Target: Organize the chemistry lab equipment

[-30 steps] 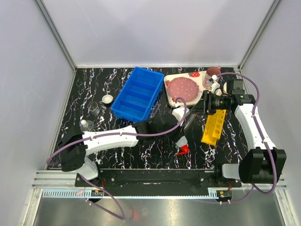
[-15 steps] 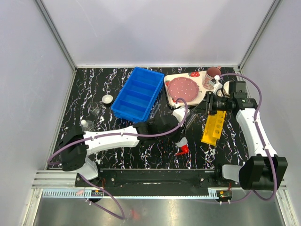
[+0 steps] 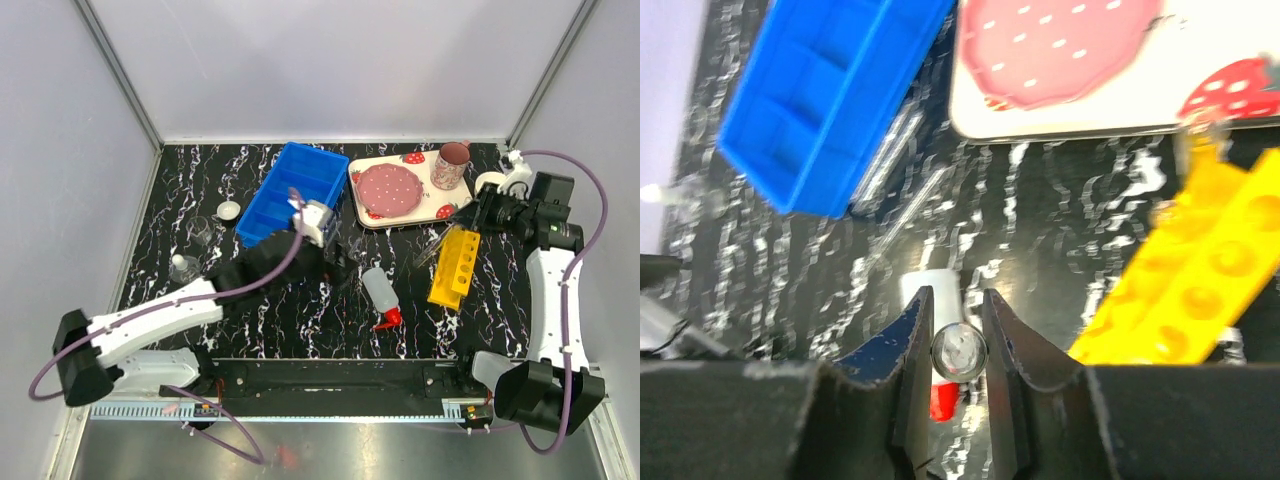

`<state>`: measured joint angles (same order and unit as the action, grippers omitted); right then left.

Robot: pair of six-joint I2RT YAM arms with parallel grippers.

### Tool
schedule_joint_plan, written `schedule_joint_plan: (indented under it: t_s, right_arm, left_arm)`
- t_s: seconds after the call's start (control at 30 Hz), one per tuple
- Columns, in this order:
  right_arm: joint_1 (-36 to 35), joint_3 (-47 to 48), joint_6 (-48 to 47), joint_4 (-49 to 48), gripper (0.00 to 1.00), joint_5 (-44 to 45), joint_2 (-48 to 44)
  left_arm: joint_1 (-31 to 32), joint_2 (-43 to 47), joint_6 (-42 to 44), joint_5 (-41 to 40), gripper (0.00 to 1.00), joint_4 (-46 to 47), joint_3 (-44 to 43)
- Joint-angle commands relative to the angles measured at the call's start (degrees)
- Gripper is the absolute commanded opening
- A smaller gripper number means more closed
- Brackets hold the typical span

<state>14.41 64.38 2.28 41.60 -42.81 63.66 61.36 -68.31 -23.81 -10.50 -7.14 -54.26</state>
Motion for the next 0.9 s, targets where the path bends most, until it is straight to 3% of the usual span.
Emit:
schedule_joint_plan:
  t_s: [0.0,0.2,0.37,0.87]
  right_arm:
    - [0.4,4.3,-5.8,-3.8,0.18,14.7,-0.9]
    - [0.3,6.3,-8.4,-7.0,0.18,20.6,1.9]
    - [0.3,6.7,-8.7,-8.4,0.18,21.7,4.1]
    - [0.3,6.1,-9.6,-10.3,0.18,22.0,8.1]
  left_arm:
    - [-7.3,10.2,-1.9,2.9,0.99,-2.8,7.1]
    - [-12.1,21.7,-4.0,4.3,0.99,-5.9,16.5]
    - [-12.3,26.9,-6.4,5.1,0.99,-4.6,22.4]
    - [-12.4,26.5,-6.9,6.2,0.99,-3.8,24.3]
